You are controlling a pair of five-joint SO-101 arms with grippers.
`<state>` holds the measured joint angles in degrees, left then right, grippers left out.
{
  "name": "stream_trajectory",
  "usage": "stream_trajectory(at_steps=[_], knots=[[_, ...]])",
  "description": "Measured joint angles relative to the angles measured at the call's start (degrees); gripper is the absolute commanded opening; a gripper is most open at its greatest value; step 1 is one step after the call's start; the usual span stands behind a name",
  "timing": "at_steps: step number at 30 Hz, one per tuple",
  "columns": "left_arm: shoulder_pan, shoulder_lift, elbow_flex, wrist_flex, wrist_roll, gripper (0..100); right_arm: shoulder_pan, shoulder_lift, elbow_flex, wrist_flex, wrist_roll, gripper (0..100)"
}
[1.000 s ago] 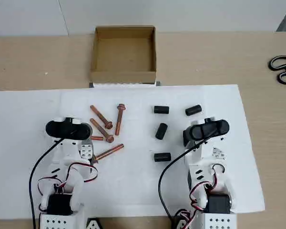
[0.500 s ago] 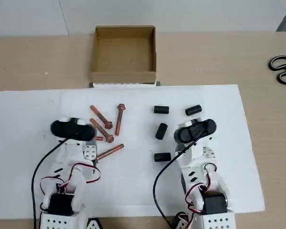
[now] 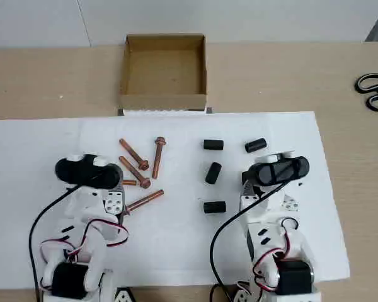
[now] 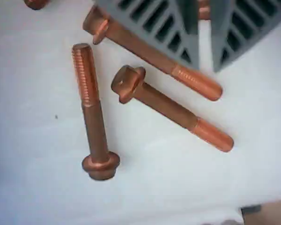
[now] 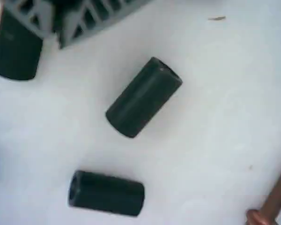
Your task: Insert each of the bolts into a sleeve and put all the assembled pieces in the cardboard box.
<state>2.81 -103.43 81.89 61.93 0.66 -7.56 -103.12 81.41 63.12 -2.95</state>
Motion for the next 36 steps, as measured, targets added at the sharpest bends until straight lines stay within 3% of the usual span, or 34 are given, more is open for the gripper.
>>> stream_trajectory(at_steps=[10, 16, 24, 29, 36], knots=[[0.0, 4.22, -11.34, 1.58, -0.09, 1, 2.81, 3.52, -10.46, 1.14, 0.0, 0.4], [0.0, 24.09, -28.92, 1.85, 4.31, 1, 3.08, 23.74, -26.55, 1.14, -2.55, 0.4], [0.44, 53.54, -52.31, 10.9, 13.01, 1, 1.58, 51.6, -46.86, 5.54, -6.86, 0.4], [0.44, 62.42, -55.47, 15.21, 13.63, 1, 2.2, 59.6, -52.66, 11.87, -6.95, 0.7], [-0.26, 66.73, -52.75, 15.38, 13.45, 1, 2.64, 69.19, -53.54, 15.74, -5.1, 0.8]])
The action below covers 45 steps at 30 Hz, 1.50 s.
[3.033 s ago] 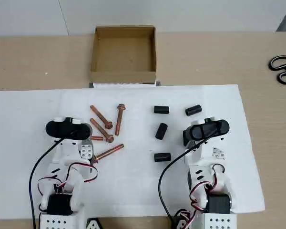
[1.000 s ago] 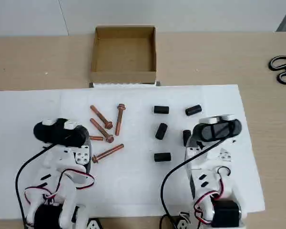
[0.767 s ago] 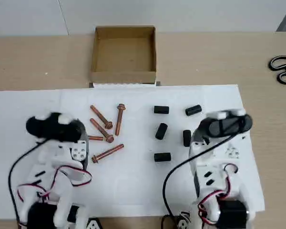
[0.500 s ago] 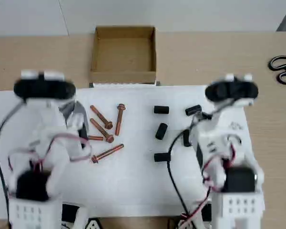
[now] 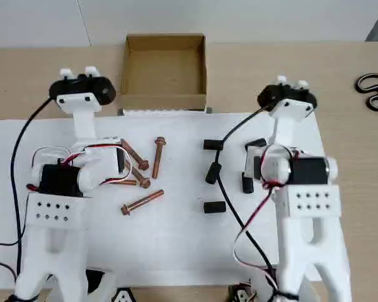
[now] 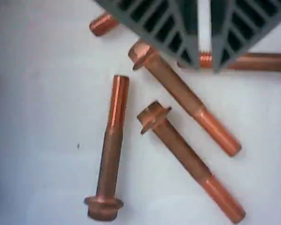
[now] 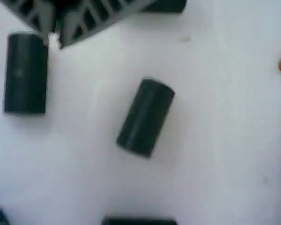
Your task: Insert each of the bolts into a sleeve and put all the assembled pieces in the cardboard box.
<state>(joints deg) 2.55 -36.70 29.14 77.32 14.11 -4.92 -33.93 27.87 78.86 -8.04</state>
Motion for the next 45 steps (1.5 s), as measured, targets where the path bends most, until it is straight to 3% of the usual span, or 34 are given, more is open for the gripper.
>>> stream_trajectory(at_steps=[4, 9, 17, 24, 45], knots=[[0.0, 1.76, 3.34, 0.0, -6.95, 1, 0.0, 4.31, -1.76, 2.46, 8.0, 0.8], [-1.41, 2.81, 6.33, -0.09, -12.92, 1, -0.09, 8.44, -2.2, 3.16, 10.29, 0.8], [-3.34, 7.82, 7.74, -0.44, -13.45, 1, 0.0, 17.85, -2.29, 3.16, 10.64, 1.1], [-3.34, 9.49, 7.74, -1.41, -13.45, 1, 0.0, 21.36, -2.29, 2.11, 10.64, 12.1], [-3.34, 9.49, 7.74, -1.41, -13.45, 1, -3.43, 26.37, -2.37, -5.54, 10.2, 12.3]])
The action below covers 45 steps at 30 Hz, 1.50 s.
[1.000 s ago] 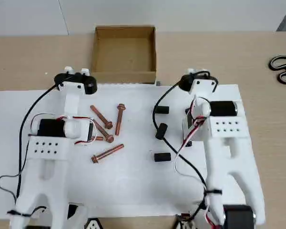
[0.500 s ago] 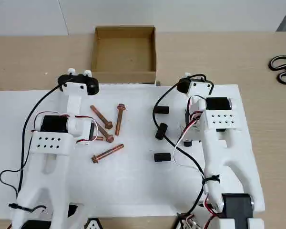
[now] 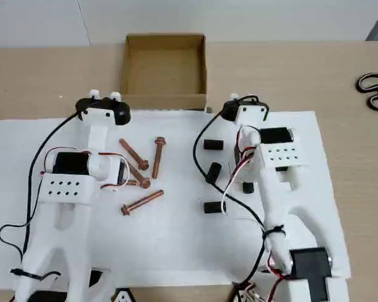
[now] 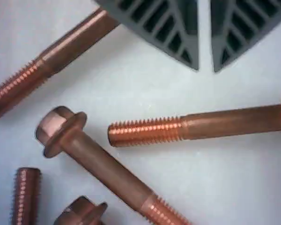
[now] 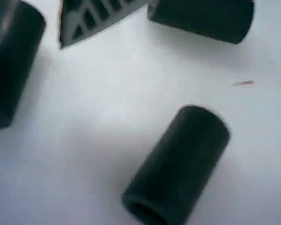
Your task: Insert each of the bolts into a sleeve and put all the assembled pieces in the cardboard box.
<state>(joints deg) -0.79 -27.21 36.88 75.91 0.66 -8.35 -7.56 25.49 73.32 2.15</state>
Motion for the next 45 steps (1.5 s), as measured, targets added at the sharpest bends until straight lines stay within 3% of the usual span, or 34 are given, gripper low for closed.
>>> stream_trajectory(at_steps=[33, 35, 38, 45], knots=[[0.0, 0.0, 0.0, 0.0, 0.0, 1, 1.93, 12.66, -1.32, -5.8, -0.53, 12.1], [0.0, 0.0, 0.18, 0.0, 0.0, 1, 2.02, 13.1, -1.49, -5.8, -0.62, 10.2], [0.0, 0.09, 1.23, 0.0, 0.0, 1, 2.02, 13.71, -1.85, -5.8, -0.62, 0.0], [0.0, 0.18, 1.93, 0.0, 0.0, 1, 2.64, 13.8, -2.11, -5.63, -0.62, 0.4]])
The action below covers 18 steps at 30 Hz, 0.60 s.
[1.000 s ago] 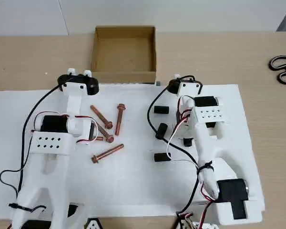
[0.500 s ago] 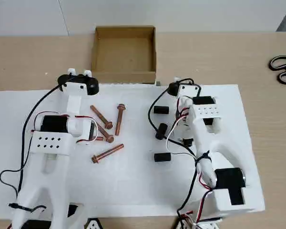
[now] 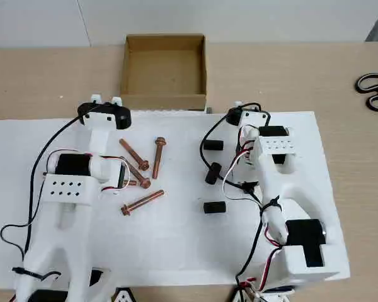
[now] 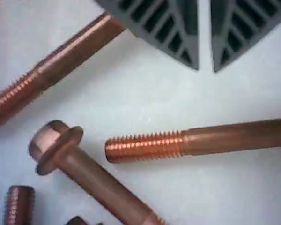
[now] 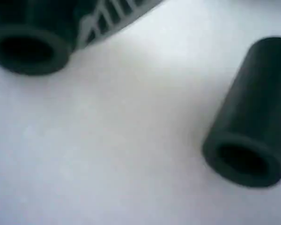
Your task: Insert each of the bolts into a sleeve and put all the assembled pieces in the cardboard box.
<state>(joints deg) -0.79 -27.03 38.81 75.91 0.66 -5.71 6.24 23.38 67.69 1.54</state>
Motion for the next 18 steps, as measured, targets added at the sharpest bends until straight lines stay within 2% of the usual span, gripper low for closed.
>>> stream_trajectory(at_steps=[7, 12, 18], knots=[[0.0, 0.0, 0.0, -0.18, 0.0, 1, 0.09, 0.35, -5.71, 6.59, 0.09, 0.4], [0.0, 0.0, -0.26, 0.09, 0.0, 1, 0.26, -5.71, -11.52, 12.48, 0.09, 0.4], [0.79, 0.88, -12.04, 7.12, 0.0, 5, 0.26, -10.81, -13.01, 17.67, 1.05, 0.4]])
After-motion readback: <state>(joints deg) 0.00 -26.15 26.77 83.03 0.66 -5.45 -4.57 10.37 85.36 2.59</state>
